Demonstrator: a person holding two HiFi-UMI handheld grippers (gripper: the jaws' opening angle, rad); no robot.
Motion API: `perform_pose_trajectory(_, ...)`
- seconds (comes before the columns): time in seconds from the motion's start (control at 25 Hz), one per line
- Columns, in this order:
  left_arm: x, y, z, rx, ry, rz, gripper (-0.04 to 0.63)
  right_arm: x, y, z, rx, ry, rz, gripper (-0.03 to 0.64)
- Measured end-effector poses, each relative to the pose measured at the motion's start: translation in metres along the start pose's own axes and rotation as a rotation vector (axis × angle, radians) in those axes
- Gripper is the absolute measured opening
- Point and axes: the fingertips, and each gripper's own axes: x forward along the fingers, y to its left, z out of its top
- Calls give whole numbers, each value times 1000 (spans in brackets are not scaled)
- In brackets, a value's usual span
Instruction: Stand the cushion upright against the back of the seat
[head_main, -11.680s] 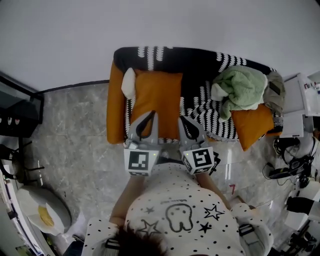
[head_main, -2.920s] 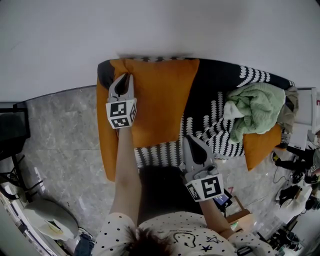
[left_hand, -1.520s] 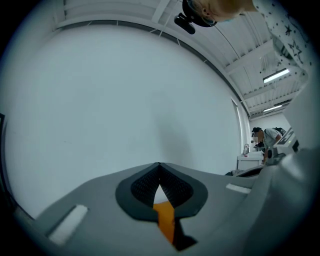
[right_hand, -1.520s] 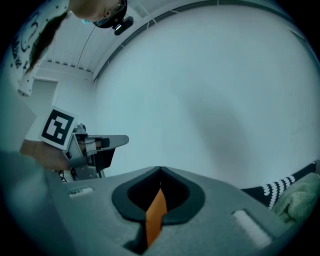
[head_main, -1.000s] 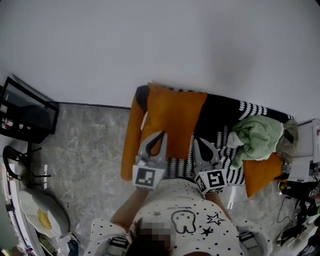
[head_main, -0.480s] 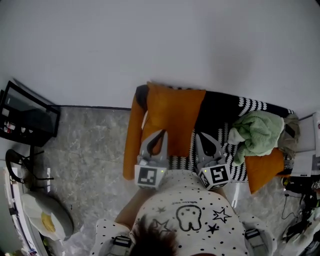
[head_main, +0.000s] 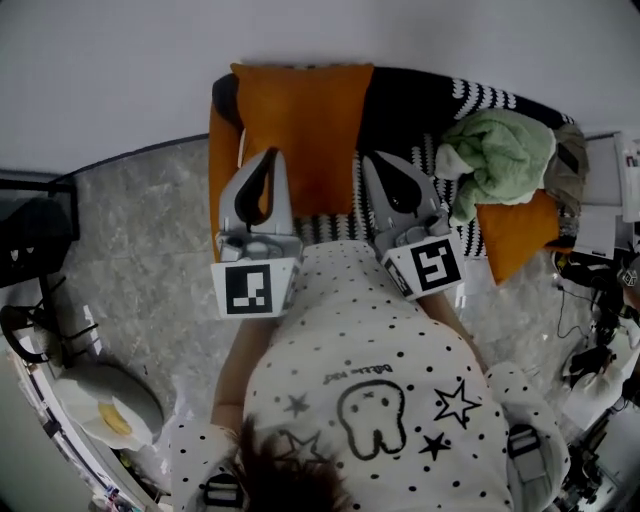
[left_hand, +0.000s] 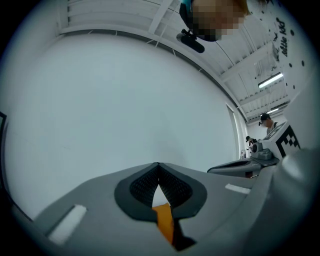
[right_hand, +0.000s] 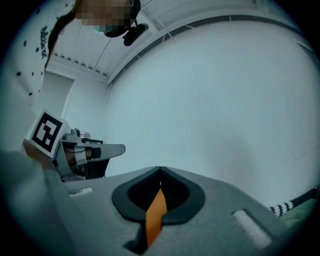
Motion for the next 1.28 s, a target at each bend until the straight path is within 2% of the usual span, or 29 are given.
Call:
perform_pose_trajectory(0.44, -16, -14, -1, -34, 22, -10, -14, -12, 30, -7, 31, 51, 45, -3)
perform_pose_trajectory(0.8, -18, -23, -5, -41, 31, -37, -14, -17, 33, -13, 36, 69, 54, -3)
perform_pose_trajectory(1.28, -19, -23, -6, -32, 19, -23, -14, -17, 33, -16, 22, 82, 73, -3)
